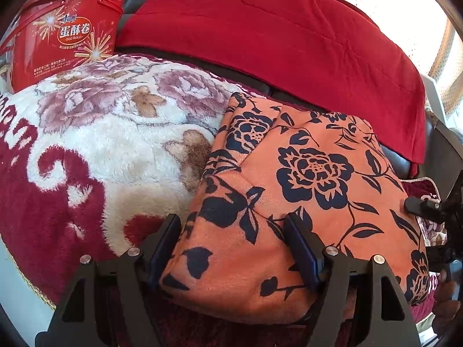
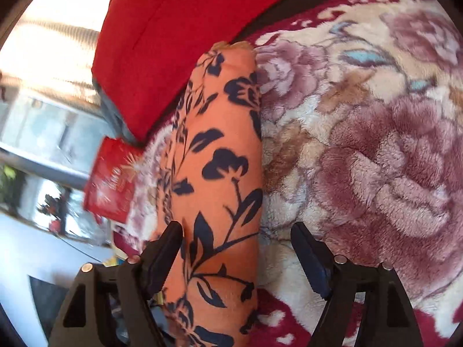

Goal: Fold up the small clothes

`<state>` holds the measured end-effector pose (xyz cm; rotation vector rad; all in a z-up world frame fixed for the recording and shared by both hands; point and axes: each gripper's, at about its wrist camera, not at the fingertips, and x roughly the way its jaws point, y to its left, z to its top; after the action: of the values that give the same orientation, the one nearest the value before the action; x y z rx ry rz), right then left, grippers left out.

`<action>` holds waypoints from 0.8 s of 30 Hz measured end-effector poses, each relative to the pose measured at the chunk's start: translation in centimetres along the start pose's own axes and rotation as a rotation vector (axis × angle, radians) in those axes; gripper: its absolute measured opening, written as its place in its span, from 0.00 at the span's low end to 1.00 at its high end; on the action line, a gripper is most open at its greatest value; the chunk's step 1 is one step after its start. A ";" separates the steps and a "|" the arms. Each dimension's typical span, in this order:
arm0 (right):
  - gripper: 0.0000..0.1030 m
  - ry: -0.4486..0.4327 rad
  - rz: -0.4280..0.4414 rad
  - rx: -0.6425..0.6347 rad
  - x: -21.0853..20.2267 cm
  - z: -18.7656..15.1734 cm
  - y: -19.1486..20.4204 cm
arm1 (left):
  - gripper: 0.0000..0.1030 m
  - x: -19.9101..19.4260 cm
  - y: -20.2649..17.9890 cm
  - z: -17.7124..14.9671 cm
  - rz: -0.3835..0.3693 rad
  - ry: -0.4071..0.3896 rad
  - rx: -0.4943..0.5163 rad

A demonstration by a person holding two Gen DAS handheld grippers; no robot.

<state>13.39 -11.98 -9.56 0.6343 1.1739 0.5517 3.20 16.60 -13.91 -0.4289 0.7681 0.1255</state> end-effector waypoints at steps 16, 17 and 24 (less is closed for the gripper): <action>0.75 -0.015 0.028 0.036 0.8 0.6 0.2 | 0.73 0.1 0.0 0.0 -0.007 0.003 0.001; 0.63 -0.007 0.025 0.014 0.9 0.8 0.5 | 0.73 0.2 0.0 0.0 -0.006 0.003 0.002; 0.29 -0.040 -0.090 -0.320 -1.6 0.4 8.6 | 0.71 -0.9 -0.4 0.6 0.010 -0.012 0.043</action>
<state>12.75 -7.15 -2.33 0.3158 1.0429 0.6316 3.03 16.51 -12.77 -0.3831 0.7600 0.1205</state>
